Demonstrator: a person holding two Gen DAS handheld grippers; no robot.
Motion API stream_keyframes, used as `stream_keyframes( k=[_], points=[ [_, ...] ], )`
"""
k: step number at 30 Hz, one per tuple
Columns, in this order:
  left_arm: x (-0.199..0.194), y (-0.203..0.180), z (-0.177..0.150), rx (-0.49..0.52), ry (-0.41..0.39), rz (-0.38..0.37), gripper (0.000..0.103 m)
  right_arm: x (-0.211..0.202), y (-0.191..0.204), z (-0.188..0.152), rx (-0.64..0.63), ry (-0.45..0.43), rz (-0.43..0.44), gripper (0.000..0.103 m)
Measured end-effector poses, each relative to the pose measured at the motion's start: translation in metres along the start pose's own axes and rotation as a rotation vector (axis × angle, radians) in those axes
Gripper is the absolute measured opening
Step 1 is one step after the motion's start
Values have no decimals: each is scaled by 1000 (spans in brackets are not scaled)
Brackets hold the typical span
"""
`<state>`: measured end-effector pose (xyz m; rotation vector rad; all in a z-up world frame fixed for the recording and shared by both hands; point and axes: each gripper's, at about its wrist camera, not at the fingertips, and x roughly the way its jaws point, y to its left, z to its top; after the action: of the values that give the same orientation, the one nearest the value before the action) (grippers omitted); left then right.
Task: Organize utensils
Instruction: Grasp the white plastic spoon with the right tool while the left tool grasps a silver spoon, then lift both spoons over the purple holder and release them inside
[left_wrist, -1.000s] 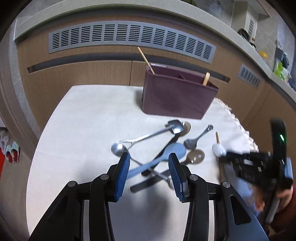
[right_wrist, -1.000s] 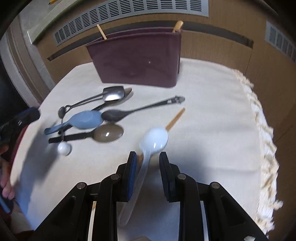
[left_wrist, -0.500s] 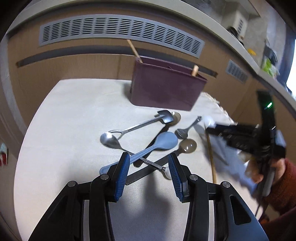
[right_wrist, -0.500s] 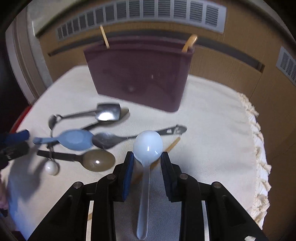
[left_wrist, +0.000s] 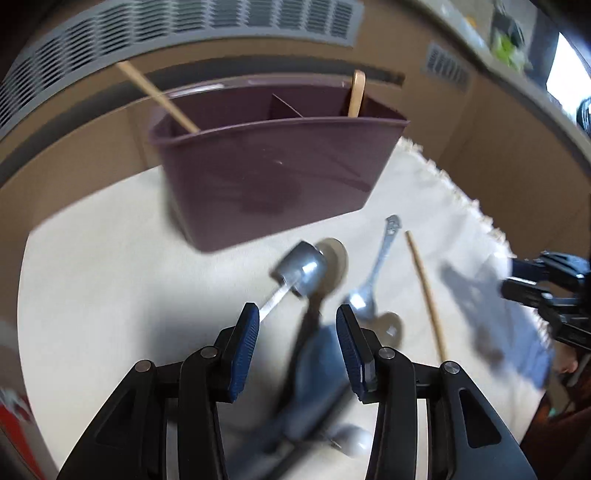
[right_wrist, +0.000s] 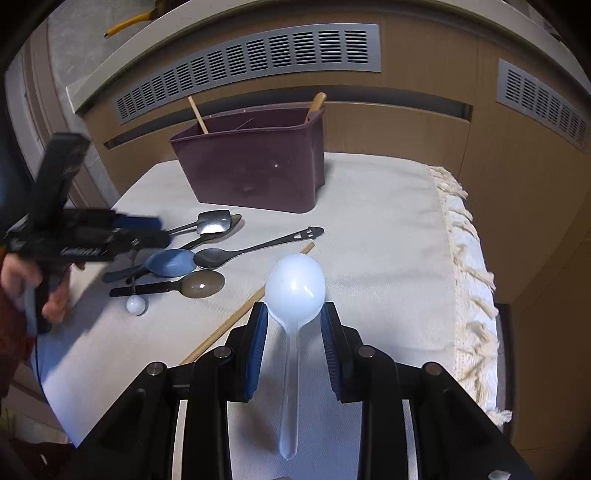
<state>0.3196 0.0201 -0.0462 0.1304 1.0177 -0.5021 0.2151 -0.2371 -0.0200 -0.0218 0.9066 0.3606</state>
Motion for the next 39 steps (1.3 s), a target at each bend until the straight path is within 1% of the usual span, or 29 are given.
stream_keyframes(
  k=[2,5,7,9,10,12,13,14,15,18,21,23,25,28,31,33,34,35,36,38,39],
  points=[
    [13,2,15,26,47,-4,44,-2,-2,-2,12,-6,0,27],
    [28,0,29,41,85,-20,44,-4,-5,-5,27,-5,3,27],
    [38,-2,35,61,114,-15,44,-4,-6,-6,34,-3,5,27],
    [46,-3,35,69,138,-11,40,-3,-7,-6,36,3,9,27],
    [48,-3,33,63,142,-16,35,-3,-7,-6,36,4,10,27],
    [42,-2,26,43,110,-14,30,-4,-7,-7,33,4,15,27],
    [37,-2,21,19,90,-20,26,-4,-7,-7,30,1,16,27],
    [29,-2,16,1,66,-27,18,-5,-7,-7,29,-2,17,27],
    [23,-3,10,-13,48,-39,15,-4,-7,-7,27,-3,19,27],
    [2,-10,-5,-51,-14,-65,12,-3,-5,-5,27,-7,32,27],
    [-20,-19,-19,-80,-82,-71,9,-1,0,-2,21,-12,51,27],
    [-32,-22,-24,-121,-119,-87,4,-1,4,-1,12,-17,61,27],
    [-48,-19,-31,-167,-162,-111,3,-3,7,0,14,-19,78,27],
    [-72,-20,-32,-217,-231,-140,2,-5,8,2,30,-19,99,27],
    [-99,-19,-30,-239,-306,-131,1,-12,11,6,36,-37,110,27],
    [-120,-20,-25,-255,-366,-142,1,-19,14,11,32,-62,100,26],
    [-134,-19,-21,-259,-399,-151,1,-26,17,16,25,-89,90,26],
    [-155,-20,-12,-256,-464,-158,1,-33,18,21,22,-118,83,26],
    [-171,-21,-3,-250,-522,-154,1,-47,22,35,9,-175,83,26],
    [-214,-24,16,-233,-699,-124,1,-74,28,63,-33,-278,65,26],
    [-230,-25,22,-224,-772,-106,1,-90,33,81,-56,-340,45,26]
  ],
)
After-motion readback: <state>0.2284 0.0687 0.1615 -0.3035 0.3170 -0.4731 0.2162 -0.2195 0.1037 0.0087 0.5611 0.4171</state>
